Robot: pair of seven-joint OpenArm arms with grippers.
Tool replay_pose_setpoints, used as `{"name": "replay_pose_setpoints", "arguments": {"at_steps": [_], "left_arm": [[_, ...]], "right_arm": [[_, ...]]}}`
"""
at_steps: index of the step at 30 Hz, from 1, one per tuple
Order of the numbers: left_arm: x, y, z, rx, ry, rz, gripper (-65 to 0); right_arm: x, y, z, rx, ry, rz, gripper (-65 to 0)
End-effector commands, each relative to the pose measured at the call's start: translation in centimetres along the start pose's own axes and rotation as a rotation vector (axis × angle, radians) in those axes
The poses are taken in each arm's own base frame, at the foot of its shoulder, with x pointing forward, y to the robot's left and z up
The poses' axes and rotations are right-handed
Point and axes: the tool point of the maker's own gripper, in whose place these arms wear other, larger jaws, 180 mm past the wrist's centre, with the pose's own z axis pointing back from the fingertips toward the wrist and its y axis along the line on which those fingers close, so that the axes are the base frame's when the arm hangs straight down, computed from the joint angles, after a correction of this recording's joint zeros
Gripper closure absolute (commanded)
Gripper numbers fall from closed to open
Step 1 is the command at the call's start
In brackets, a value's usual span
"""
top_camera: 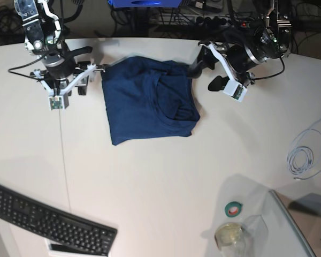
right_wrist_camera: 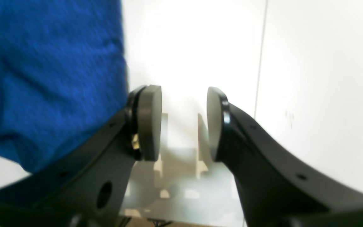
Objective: Layout the t-shirt on the table in an organized manner, then fold the t-shirt properly
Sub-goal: 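Grasp the shirt edge with the left gripper and fold it over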
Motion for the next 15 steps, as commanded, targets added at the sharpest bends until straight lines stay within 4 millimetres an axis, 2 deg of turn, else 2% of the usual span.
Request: {"name": "replay_pose_setpoints", "arguments": {"at_steps": [1, 2, 10, 15], "left_arm": [[1.0, 0.2, -0.3, -0.004, -0.035, 0.005, -58.6], [0.7, 0.3, -0.8, -0.007, -0.033, 0.030, -65.0], [-0.7, 0.4, -6.5, -0.050, -0.018, 0.231, -65.0], [-0.2, -0.2, -8.8, -0.080, -0.037, 0.300, -65.0]], "right_arm": [[1.1, -0.3, 0.2, -0.005, -0.041, 0.007, -21.6], [1.1, -0.5, 0.2, -0.008, -0.040, 0.014, -21.6], [0.8, -2.1, 0.4, -0.029, -0.028, 0.058, -21.6], [-1.3, -3.5, -0.3, -0.058, 0.032, 0.071, -21.6]]}}
